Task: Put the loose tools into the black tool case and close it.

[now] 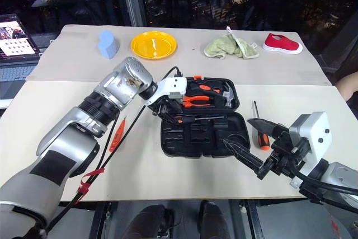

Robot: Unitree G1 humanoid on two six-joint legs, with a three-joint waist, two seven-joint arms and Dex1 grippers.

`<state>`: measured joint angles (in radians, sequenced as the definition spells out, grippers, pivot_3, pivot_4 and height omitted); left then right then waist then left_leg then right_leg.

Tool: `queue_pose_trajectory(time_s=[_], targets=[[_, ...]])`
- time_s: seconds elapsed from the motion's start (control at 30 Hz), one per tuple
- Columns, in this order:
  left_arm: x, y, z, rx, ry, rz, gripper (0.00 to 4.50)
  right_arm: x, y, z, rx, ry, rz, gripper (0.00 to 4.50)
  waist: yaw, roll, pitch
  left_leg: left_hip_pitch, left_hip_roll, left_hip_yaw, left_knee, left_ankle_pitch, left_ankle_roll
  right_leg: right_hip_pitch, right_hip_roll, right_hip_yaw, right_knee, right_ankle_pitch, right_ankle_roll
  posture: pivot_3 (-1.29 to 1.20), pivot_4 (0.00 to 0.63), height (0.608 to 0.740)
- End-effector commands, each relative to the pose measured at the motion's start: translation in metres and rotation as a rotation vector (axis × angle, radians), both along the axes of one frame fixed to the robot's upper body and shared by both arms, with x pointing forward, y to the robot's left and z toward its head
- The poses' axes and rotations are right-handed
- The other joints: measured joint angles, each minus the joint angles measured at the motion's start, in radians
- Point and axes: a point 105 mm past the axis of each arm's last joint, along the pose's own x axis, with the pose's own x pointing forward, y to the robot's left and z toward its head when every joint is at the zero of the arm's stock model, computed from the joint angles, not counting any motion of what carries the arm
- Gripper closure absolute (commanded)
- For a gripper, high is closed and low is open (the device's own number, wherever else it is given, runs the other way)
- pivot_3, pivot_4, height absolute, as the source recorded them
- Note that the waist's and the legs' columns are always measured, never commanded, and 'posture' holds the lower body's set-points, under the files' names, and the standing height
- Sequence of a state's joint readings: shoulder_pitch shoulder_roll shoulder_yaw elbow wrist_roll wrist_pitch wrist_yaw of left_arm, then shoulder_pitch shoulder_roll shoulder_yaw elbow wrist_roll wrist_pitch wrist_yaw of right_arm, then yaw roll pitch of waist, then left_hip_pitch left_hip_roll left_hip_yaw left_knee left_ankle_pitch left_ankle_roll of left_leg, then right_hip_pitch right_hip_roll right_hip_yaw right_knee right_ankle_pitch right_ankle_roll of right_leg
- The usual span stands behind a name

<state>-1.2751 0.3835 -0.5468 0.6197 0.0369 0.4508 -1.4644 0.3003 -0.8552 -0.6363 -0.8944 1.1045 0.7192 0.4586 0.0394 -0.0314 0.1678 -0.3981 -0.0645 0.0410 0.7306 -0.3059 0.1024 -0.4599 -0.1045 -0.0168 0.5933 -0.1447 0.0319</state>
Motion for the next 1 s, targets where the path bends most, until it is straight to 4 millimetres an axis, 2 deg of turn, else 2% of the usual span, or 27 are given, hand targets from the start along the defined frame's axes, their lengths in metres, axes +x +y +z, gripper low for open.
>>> queue_pose_trajectory(time_s=[0.03, 0.17, 0.2, 0.47, 0.6, 0.73, 0.93, 1.0], targets=[[-0.001, -0.009, 0.018, -0.083, -0.064, -0.049, 2.66, -0.002, -0.002, 0.01, 0.004, -0.057, -0.005, 0.0, 0.0, 0.0, 0.0, 0.0, 0.0, 0.0, 0.0, 0.0, 0.0, 0.0, 0.0, 0.0, 0.0, 0.0, 0.0, 0.0, 0.15, 0.74], [-0.001, -0.014, 0.003, -0.066, -0.068, -0.057, 4.24, -0.002, -0.004, 0.01, 0.002, -0.057, -0.013, 0.0, 0.001, 0.0, 0.0, 0.0, -0.001, 0.0, 0.0, 0.0, 0.0, 0.001, 0.001, 0.0, 0.001, 0.0, 0.0, 0.0, 0.15, 0.74], [0.0, -0.015, -0.002, -0.056, -0.077, -0.056, 4.46, -0.002, -0.004, 0.009, 0.0, -0.057, -0.016, 0.0, 0.0, 0.0, 0.0, 0.001, -0.002, 0.0, 0.0, 0.0, 0.0, 0.001, 0.0, 0.0, 0.0, 0.0, 0.0, 0.0, 0.15, 0.74], [0.002, -0.025, -0.024, -0.038, -0.078, -0.058, 4.46, -0.002, -0.006, 0.007, -0.005, -0.056, -0.036, 0.0, 0.001, 0.0, 0.0, 0.0, -0.003, 0.0, 0.0, 0.0, 0.0, 0.001, 0.001, -0.001, 0.0, 0.0, 0.001, 0.0, 0.15, 0.74], [0.009, -0.028, -0.034, -0.01, -0.11, -0.022, 4.46, -0.005, -0.006, 0.006, 0.001, -0.052, -0.042, 0.0, 0.001, 0.0, 0.0, 0.001, -0.003, 0.0, 0.0, 0.0, 0.0, 0.001, 0.0, 0.0, 0.0, 0.0, 0.001, 0.0, 0.15, 0.74], [0.008, -0.028, -0.04, 0.016, -0.114, -0.047, 4.46, -0.005, -0.007, 0.005, 0.003, -0.048, -0.048, 0.0, 0.001, 0.0, 0.0, 0.001, -0.003, 0.0, 0.0, 0.0, 0.001, 0.001, 0.0, 0.0, 0.0, 0.0, 0.001, 0.0, 0.15, 0.74], [0.01, -0.028, -0.059, 0.088, -0.204, -0.101, 4.46, -0.006, -0.007, 0.005, 0.01, -0.044, -0.048, 0.0, 0.005, 0.001, -0.001, 0.002, -0.003, 0.0, 0.0, 0.0, 0.001, 0.003, -0.003, 0.0, 0.001, 0.001, 0.001, 0.0, 0.15, 0.74], [0.009, -0.028, -0.064, 0.104, -0.217, -0.118, 4.46, -0.006, -0.007, 0.004, 0.011, -0.043, -0.047, 0.0, 0.006, 0.001, -0.001, 0.004, -0.003, 0.0, 0.0, -0.003, 0.006, 0.004, -0.004, 0.0, 0.001, 0.001, 0.001, 0.0, 0.15, 0.74]])
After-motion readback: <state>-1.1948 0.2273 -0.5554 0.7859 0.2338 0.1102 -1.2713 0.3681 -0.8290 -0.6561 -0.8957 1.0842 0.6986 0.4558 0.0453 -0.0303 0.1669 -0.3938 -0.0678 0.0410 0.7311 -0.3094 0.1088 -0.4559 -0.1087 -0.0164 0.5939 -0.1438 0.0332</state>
